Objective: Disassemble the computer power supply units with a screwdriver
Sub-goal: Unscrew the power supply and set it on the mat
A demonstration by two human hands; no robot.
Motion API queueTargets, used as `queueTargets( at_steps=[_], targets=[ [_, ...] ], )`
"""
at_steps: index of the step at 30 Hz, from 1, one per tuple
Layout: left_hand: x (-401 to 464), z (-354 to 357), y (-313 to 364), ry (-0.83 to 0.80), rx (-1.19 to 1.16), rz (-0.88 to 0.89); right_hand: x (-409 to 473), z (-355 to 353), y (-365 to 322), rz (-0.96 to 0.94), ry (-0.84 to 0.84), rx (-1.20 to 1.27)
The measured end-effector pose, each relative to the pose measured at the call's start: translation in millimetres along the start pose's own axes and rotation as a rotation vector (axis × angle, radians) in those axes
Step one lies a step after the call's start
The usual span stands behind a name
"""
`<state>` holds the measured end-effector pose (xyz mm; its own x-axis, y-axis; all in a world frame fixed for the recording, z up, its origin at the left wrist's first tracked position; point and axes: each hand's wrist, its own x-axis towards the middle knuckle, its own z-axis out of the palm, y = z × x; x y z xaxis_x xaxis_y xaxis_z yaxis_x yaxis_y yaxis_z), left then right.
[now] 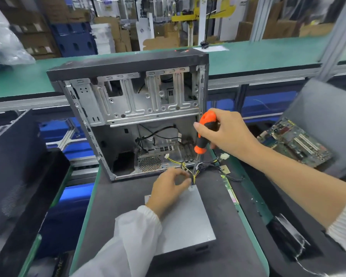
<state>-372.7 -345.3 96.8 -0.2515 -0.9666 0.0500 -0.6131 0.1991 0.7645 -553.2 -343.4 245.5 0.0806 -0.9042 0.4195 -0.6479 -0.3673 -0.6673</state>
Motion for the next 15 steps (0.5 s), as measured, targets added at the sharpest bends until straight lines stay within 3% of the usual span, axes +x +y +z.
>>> queueTargets(
  at_steps=[3, 9, 15],
  targets=[
    [-2, 9, -4, -0.084, 0.254, 0.056, -7, 4, 8, 0.016, -0.036, 0.029],
    [-4, 7, -13, -0.079, 0.091, 0.128, -14, 10, 18, 0.043, -0.049, 0.045],
    [-4, 7, -14, -0.058, 0.081, 0.152, -17, 14, 16, 0.016, -0.042, -0.027]
  ],
)
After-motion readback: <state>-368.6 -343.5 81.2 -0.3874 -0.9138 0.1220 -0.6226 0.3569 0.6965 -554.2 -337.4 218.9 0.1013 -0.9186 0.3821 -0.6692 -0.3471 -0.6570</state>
